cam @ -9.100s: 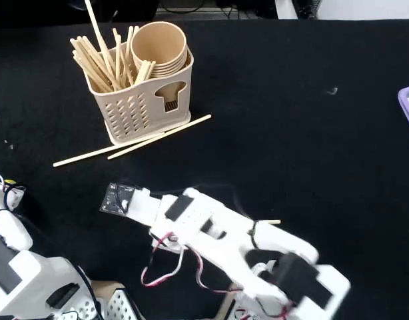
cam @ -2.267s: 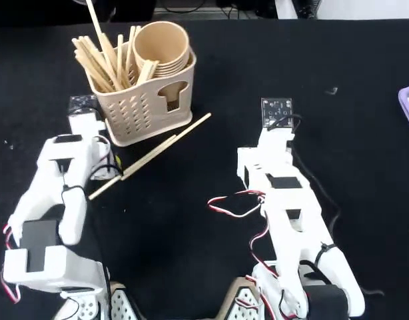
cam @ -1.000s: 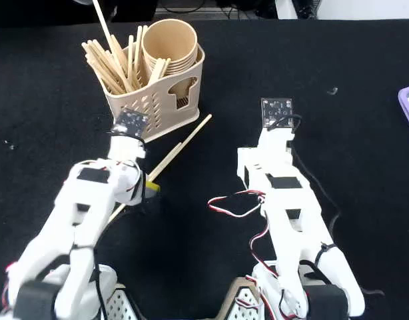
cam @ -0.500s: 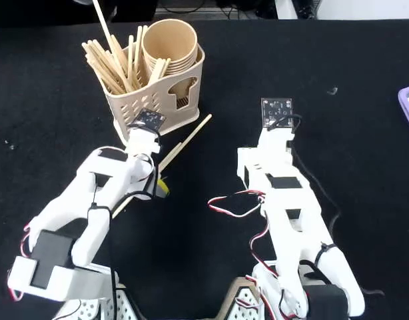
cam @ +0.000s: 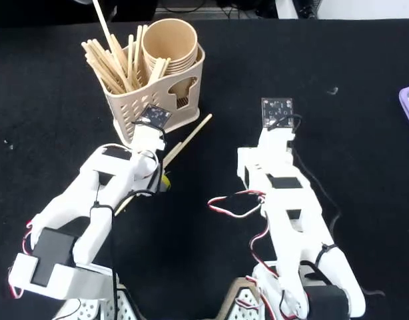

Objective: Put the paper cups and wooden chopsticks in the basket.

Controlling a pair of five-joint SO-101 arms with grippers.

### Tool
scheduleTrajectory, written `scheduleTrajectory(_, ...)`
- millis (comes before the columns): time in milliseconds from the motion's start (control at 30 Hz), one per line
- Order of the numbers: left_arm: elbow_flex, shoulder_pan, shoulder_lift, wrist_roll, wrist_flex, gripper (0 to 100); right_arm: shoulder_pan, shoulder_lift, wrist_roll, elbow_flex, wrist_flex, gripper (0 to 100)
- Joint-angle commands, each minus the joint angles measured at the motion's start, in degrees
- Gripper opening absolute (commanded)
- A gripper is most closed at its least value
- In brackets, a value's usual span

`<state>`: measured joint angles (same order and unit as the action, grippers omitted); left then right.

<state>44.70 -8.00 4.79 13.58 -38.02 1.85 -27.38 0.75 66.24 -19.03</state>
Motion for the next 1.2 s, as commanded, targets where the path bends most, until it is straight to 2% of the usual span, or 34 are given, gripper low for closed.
scheduleTrajectory(0,0.31,-0.31,0.53,0.62,0.09,12,-0.97,-1.71,-0.09,-1.89,1.41,32.2)
scheduleTrajectory(100,0.22,0.13,0.53,0.62,-0.53,3,-0.97,-1.71,-0.09,-1.89,1.41,32.2)
scheduleTrajectory(400,0.75,-0.40,0.53,0.62,-1.76,3,-0.97,-1.71,-0.09,-1.89,1.41,32.2)
scheduleTrajectory(633,0.66,-1.36,3.25,9.14,-12.57,3,-0.97,-1.71,-0.09,-1.89,1.41,32.2)
scheduleTrajectory(967,0.75,-1.10,23.30,14.07,-28.84,3,-0.97,-1.71,-0.09,-1.89,1.41,32.2)
scheduleTrajectory(1067,1.19,-1.01,27.96,14.07,-31.30,3,-0.97,-1.71,-0.09,-1.89,1.41,32.2)
scheduleTrajectory(1167,4.44,-1.01,29.63,13.98,-29.63,3,-0.97,-1.71,-0.09,-1.89,1.41,32.2)
